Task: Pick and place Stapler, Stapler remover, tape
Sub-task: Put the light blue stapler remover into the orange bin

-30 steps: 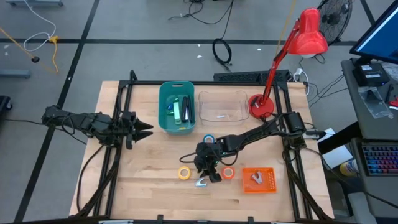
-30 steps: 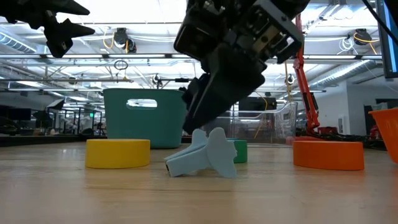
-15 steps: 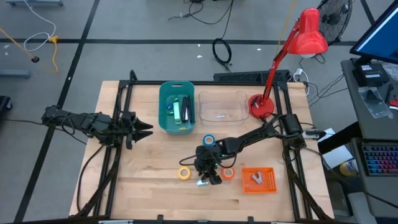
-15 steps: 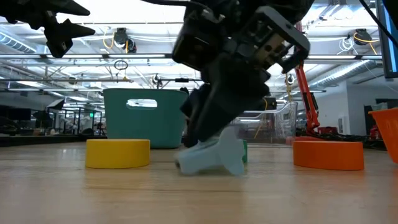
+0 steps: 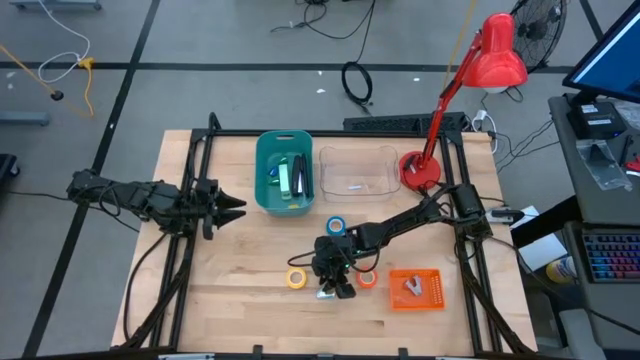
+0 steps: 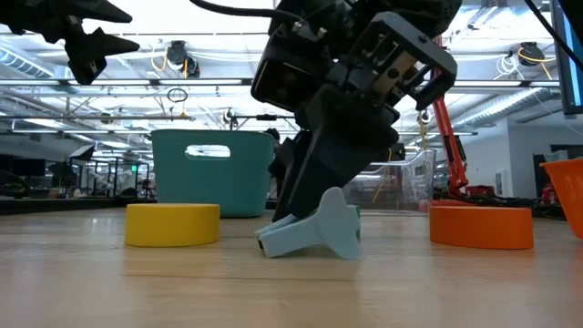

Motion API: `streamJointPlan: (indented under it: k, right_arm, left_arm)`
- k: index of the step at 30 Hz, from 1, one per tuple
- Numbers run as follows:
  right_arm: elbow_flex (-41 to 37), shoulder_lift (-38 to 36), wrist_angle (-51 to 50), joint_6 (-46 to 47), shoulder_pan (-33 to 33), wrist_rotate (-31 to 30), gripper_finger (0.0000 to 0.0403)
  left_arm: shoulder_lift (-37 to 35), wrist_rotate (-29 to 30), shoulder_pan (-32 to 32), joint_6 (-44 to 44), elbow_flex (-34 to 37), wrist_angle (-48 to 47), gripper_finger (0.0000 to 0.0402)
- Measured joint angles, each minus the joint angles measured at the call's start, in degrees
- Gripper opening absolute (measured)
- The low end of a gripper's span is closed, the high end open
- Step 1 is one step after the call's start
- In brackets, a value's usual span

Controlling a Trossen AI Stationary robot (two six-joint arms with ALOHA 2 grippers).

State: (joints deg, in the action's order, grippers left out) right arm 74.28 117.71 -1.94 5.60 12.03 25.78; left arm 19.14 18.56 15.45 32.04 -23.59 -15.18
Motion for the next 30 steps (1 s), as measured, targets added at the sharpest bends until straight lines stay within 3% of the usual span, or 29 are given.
streamJointPlan:
  k: [14, 30]
  right_arm:
    - [0.0, 0.0, -0.1, 1.3, 0.0, 1.5, 0.0091]
    - [0.0, 0.0, 0.0, 2.9, -0.1, 1.6, 0.0006]
  left_arm:
    - [0.0, 0.0, 0.0, -0.3, 0.0, 0.0, 0.0179]
    - [0.0, 0.0, 0.0, -0.2, 0.0, 0.0, 0.0179]
